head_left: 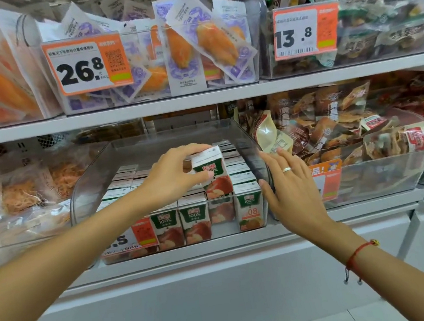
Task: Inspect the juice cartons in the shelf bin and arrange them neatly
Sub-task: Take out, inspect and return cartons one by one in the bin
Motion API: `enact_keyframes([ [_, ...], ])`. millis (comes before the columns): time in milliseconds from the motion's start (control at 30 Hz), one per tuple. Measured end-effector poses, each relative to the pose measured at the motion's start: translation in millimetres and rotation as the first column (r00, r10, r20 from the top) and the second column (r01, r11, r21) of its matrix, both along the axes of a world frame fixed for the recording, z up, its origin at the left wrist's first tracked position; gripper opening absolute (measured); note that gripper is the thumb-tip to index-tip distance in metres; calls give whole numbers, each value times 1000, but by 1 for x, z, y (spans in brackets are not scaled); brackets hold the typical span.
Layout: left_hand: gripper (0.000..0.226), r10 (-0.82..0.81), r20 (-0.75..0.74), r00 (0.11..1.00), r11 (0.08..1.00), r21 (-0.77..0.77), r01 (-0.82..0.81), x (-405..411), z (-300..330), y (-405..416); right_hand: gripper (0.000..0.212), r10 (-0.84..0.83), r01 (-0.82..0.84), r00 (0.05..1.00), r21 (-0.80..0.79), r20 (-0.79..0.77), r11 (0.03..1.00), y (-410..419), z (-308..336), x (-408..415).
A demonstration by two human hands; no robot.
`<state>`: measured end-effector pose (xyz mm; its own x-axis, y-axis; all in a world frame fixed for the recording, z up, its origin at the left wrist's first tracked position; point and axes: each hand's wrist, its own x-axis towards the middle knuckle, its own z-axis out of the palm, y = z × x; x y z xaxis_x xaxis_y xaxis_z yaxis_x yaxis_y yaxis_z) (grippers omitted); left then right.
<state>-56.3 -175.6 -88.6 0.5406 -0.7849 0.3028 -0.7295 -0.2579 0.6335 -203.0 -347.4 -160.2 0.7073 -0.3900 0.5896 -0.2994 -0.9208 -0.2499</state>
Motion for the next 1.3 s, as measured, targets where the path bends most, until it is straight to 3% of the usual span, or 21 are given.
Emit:
enact_keyframes([
  [233, 58, 23, 284, 959, 978, 195, -81, -3, 15, -4, 52, -4, 4, 1000, 1, -5, 1000, -1, -1, 1],
  [433, 55, -77, 333, 940, 936, 349, -47, -5, 10, -15, 52, 2, -2, 1000, 0, -10, 1000, -1, -1, 0],
  [533, 51, -114, 244, 963, 911, 413, 3, -2, -9, -18, 52, -7, 6, 1000, -14, -25, 1000, -1, -1, -1],
  [700, 41, -149, 113, 982, 927, 363, 99, 10, -25, -11, 53, -16, 16, 999, -26, -30, 1000, -3, -2, 0],
  [867, 37, -159, 263, 952, 918, 394, 45, 11, -40, -10, 52, -22, 21, 999, -39, -37, 999, -2, -1, -1],
  [1000, 37, -145, 252, 957, 923, 382, 40, 13, -44, -10, 52, -20, 18, 999, -55, -35, 998, -1, 1, -4],
  [1133, 31, -156, 259, 953, 927, 372, 51, 18, -36, -14, 48, 6, 3, 999, -195, 45, 981, 9, 0, -6],
  [1300, 28, -182, 449, 875, 903, 429, -33, 29, -21, -32, 46, 56, -90, 989, -262, -135, 961, 13, -12, -6],
])
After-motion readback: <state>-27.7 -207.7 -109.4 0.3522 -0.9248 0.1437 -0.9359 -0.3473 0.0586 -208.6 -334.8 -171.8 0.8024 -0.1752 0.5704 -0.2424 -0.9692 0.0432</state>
